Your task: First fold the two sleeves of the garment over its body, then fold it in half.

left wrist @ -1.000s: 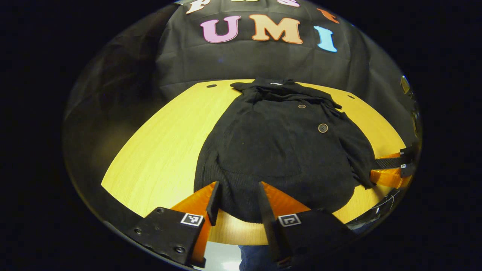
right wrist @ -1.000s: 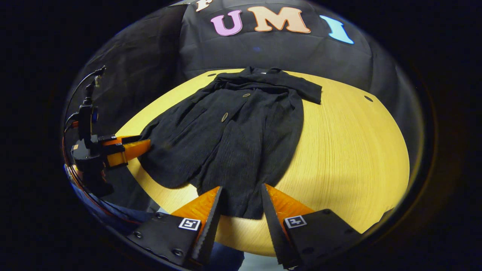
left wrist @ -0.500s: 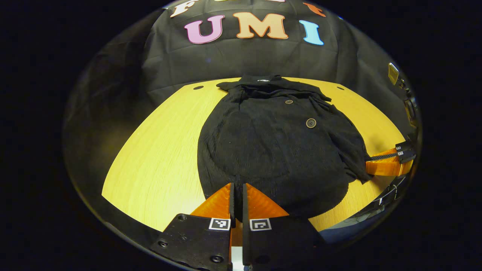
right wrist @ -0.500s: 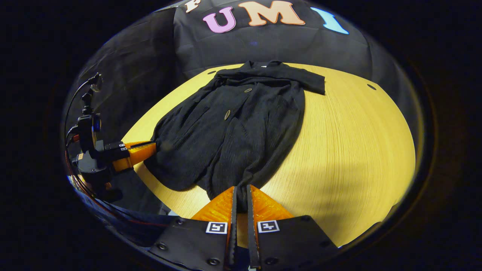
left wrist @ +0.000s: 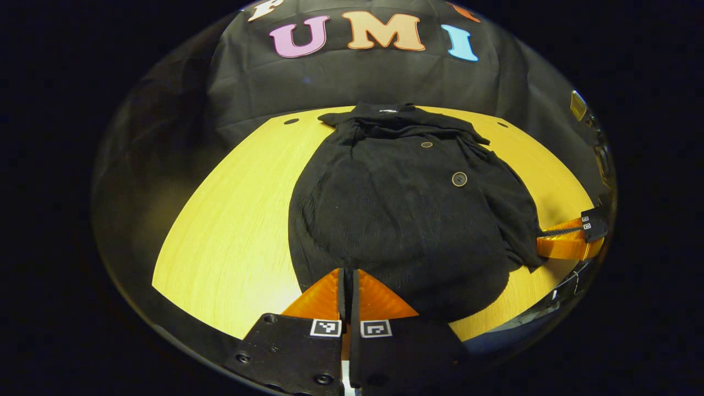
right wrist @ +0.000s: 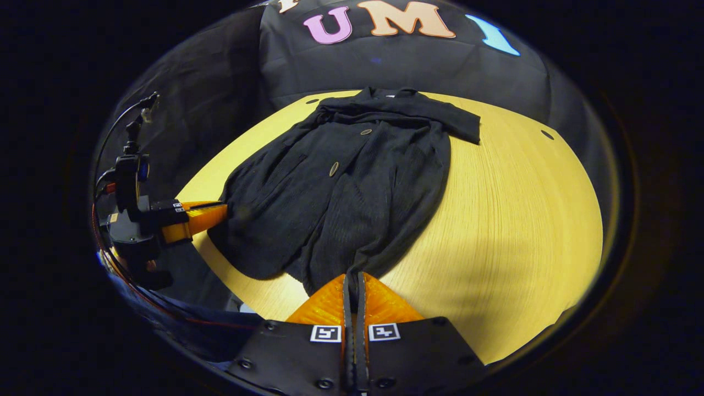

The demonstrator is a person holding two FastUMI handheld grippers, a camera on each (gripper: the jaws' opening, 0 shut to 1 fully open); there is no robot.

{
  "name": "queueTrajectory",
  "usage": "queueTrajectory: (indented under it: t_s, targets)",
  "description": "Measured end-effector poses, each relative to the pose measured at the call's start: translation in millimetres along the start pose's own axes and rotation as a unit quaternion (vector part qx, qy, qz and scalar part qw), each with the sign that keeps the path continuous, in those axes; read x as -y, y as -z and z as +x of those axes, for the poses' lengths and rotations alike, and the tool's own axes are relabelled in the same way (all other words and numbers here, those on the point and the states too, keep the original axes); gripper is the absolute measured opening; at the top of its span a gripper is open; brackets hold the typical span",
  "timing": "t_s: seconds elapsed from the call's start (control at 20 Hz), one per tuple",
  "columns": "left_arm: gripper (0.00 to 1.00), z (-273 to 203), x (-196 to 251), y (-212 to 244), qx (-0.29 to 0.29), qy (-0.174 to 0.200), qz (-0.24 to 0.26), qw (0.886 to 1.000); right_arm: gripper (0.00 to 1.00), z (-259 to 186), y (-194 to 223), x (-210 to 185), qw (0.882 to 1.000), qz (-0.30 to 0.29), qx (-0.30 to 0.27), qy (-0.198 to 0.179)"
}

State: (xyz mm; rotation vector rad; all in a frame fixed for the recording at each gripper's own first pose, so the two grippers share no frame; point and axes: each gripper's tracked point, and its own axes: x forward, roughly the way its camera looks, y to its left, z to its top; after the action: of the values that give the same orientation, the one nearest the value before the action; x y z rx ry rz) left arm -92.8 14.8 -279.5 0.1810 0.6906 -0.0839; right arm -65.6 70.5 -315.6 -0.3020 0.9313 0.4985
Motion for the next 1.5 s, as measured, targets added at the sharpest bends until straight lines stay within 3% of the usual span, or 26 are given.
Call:
queueTrajectory:
  t_s: [0.05, 0.15, 0.2, 0.5, 0.85, 0.9, 0.95, 1.25, 1.5]
  targets:
    - [0.0, -0.9, 0.3, -0.5, -0.002, -0.002, 0.0, 1.0, 0.04, -0.6, -1.8, 1.1, 1.0, -0.002, 0.0, -0.002]
    - [0.0, -2.2, -0.6, -1.2, -0.007, -0.007, -0.003, 1.0, 0.0, -1.2, -5.2, 2.7, 1.0, 0.0, 0.001, -0.005]
    - [0.0, -2.7, -0.8, -2.3, -0.008, -0.009, -0.008, 1.0, 0.04, -2.3, -6.6, 2.9, 1.0, 0.001, 0.003, -0.006]
    - [0.0, -11.0, -2.5, -34.8, 0.014, -0.019, -0.047, 0.999, 0.04, -10.2, -24.7, 10.7, 1.0, 0.008, 0.024, -0.013]
    - [0.0, -9.3, 6.7, -88.0, 0.056, -0.019, -0.066, 0.996, 0.04, -23.6, -66.5, 28.5, 0.998, -0.01, 0.066, -0.021]
    - [0.0, -8.5, 8.4, -94.3, 0.06, -0.019, -0.07, 0.996, 0.0, -24.6, -72.6, 32.6, 0.997, -0.011, 0.073, -0.021]
    - [0.0, -8.6, 9.8, -101.2, 0.065, -0.02, -0.074, 0.995, 0.04, -26.7, -79.6, 37.3, 0.997, -0.01, 0.079, -0.02]
    - [0.0, -15.4, 15.8, -160.2, 0.107, -0.02, -0.108, 0.988, 0.04, -36.3, -120.9, 59.1, 0.993, -0.009, 0.114, -0.017]
    - [0.0, -11.2, 9.2, -203.3, 0.136, -0.022, -0.093, 0.986, 0.04, -45.0, -157.9, 73.5, 0.99, 0.0, 0.141, -0.009]
